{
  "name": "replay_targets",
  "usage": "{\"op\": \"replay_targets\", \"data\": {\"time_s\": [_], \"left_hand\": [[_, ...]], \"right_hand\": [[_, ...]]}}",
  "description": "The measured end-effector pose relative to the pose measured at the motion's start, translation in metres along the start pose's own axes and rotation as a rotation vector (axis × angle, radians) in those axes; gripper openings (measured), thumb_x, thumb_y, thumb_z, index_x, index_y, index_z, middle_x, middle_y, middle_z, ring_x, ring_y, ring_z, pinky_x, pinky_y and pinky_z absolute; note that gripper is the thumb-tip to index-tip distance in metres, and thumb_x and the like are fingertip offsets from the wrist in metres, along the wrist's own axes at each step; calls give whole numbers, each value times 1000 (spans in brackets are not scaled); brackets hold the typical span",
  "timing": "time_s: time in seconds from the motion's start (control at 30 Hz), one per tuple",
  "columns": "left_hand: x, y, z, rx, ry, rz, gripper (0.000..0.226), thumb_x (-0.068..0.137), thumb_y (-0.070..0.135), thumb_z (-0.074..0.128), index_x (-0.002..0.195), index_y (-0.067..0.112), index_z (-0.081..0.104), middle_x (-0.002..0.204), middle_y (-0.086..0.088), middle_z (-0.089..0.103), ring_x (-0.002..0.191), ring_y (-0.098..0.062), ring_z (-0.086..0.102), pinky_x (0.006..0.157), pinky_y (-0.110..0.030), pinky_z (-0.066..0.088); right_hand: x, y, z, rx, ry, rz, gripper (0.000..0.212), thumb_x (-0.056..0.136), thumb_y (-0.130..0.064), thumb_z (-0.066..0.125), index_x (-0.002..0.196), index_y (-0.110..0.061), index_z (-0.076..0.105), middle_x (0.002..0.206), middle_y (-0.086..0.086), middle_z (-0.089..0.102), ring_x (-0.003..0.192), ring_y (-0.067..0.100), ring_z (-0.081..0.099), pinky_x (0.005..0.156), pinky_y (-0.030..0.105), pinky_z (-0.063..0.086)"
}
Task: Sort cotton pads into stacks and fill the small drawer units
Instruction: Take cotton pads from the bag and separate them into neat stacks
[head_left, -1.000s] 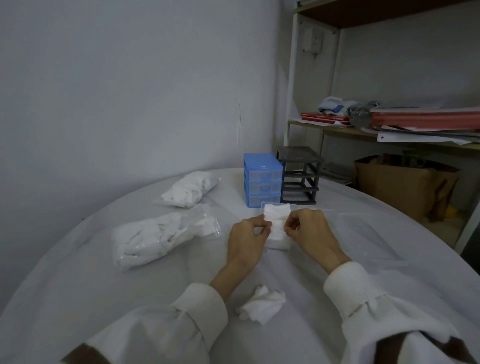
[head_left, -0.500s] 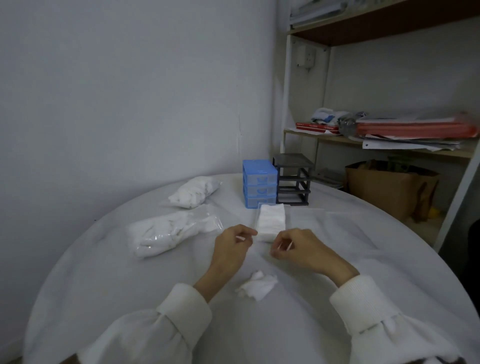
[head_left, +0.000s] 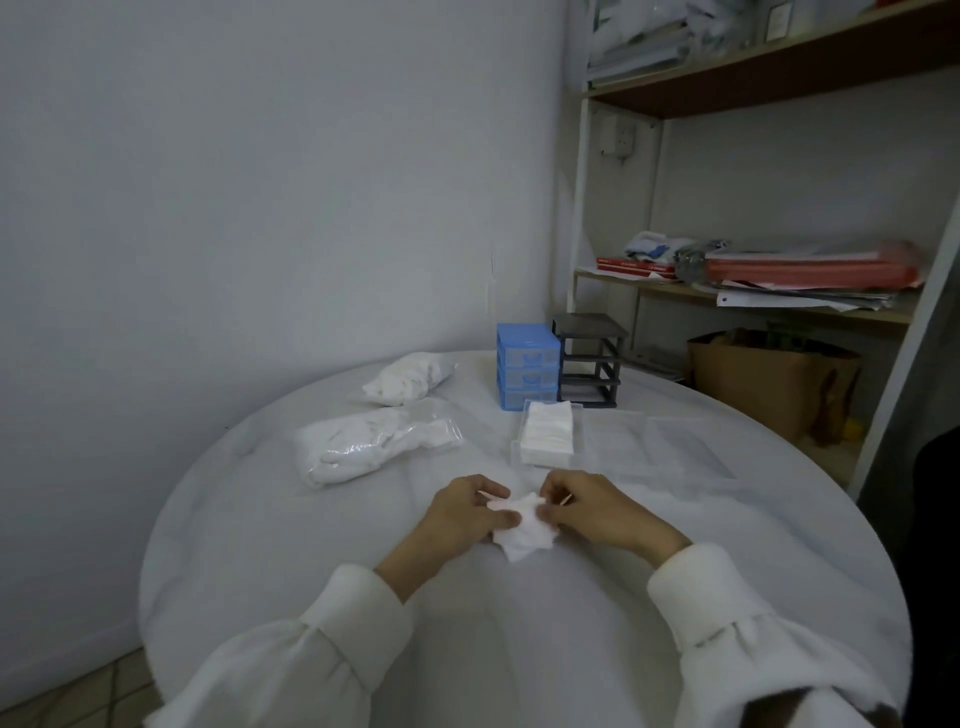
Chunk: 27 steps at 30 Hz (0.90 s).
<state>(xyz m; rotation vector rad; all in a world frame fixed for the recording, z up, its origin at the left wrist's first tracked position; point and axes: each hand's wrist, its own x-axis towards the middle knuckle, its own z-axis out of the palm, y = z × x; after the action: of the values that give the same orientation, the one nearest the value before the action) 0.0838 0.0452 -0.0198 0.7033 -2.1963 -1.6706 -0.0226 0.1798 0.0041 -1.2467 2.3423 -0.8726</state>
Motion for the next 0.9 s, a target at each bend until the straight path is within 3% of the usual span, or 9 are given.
{"op": "replay_targets", "data": {"time_s": [0.13, 0.2, 0.3, 0.47, 0.63, 0.77, 0.9], "left_hand": [[-6, 7, 3, -153, -1, 38, 30, 82, -9, 63, 112, -6, 59, 94, -15, 62, 73, -14, 61, 59, -15, 54], [-6, 11, 4, -228, 13, 54, 30, 84, -7, 62, 113, -6, 57, 95, -14, 62, 75, -15, 61, 59, -16, 55], [-3, 16, 8, -386, 57, 70, 28, 86, 0, 63, 114, -1, 57, 98, -13, 62, 78, -17, 63, 58, -18, 55], [11, 17, 14, -607, 114, 122, 29, 85, 1, 64, 113, 3, 58, 100, -11, 65, 84, -19, 66, 65, -21, 56], [29, 11, 14, -558, 37, 140, 35, 83, -14, 57, 115, 1, 56, 102, -15, 66, 86, -20, 66, 73, -22, 57], [42, 7, 14, -499, 16, 162, 31, 84, -13, 56, 112, 2, 56, 97, -13, 67, 80, -14, 67, 68, -19, 55], [53, 4, 13, -479, 2, 151, 28, 88, -14, 49, 114, -5, 52, 100, -17, 61, 80, -18, 63, 64, -19, 56]], "right_hand": [[-5, -4, -4, 288, 69, -19, 12, 90, -7, 57, 85, -12, 48, 86, 13, 60, 80, 23, 58, 71, 33, 55], [-5, -6, -4, 310, 114, -67, 20, 85, -4, 63, 87, -12, 45, 92, 20, 62, 78, 23, 59, 63, 26, 55], [-2, -7, -3, 338, 201, -127, 27, 83, 0, 64, 83, -12, 40, 94, 17, 64, 74, 22, 61, 59, 21, 53], [15, -4, -1, 432, 300, -181, 21, 86, -1, 63, 87, -12, 45, 89, 13, 65, 66, 18, 65, 57, 17, 51], [36, 6, -2, 415, 417, -163, 19, 84, -9, 67, 92, -16, 52, 82, 12, 64, 65, 17, 60, 53, 12, 45], [51, 18, 4, 353, 479, -145, 18, 82, -14, 70, 81, -23, 55, 84, 6, 64, 68, 18, 59, 55, 10, 43], [59, 23, 8, 378, 493, -135, 19, 81, -12, 70, 93, -18, 57, 79, 4, 63, 66, 8, 56, 56, 8, 41]]}}
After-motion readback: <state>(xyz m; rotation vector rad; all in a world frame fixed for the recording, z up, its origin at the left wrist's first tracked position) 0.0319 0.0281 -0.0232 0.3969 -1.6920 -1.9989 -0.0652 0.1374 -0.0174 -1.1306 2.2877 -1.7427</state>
